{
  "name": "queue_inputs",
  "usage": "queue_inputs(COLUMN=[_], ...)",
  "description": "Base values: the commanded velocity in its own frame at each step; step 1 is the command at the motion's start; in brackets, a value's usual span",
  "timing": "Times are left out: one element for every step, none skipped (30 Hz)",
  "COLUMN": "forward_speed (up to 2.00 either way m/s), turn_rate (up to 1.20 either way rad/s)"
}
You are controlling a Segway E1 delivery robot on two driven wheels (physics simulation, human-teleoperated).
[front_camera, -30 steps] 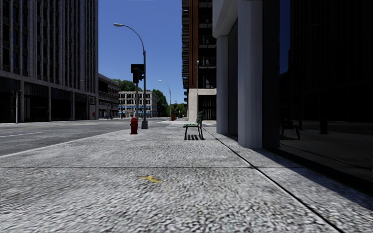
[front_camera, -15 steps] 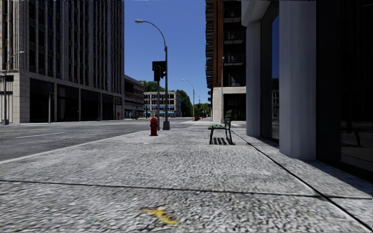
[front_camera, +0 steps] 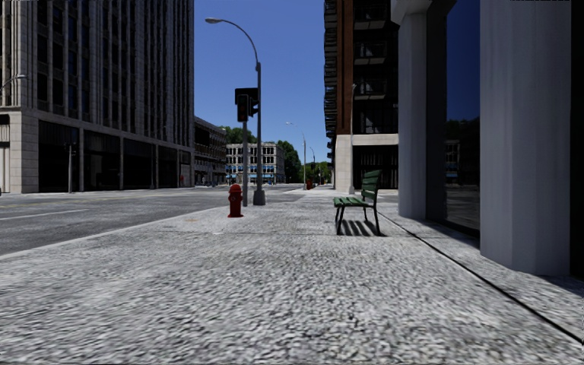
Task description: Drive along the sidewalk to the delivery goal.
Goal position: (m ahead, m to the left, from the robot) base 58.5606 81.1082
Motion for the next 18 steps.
queue_inputs(forward_speed=[1.81,1.81,1.81,1.81,1.81,1.81,1.81,1.81,1.81,1.81,1.81,1.81,1.81,1.81,1.81,1.81,1.81,1.81], turn_rate=[0.05,0.05,0.05,0.05,0.05,0.05,0.05,0.05,0.05,0.05,0.05,0.05,0.05,0.06,0.30,0.30,0.79,0.99])
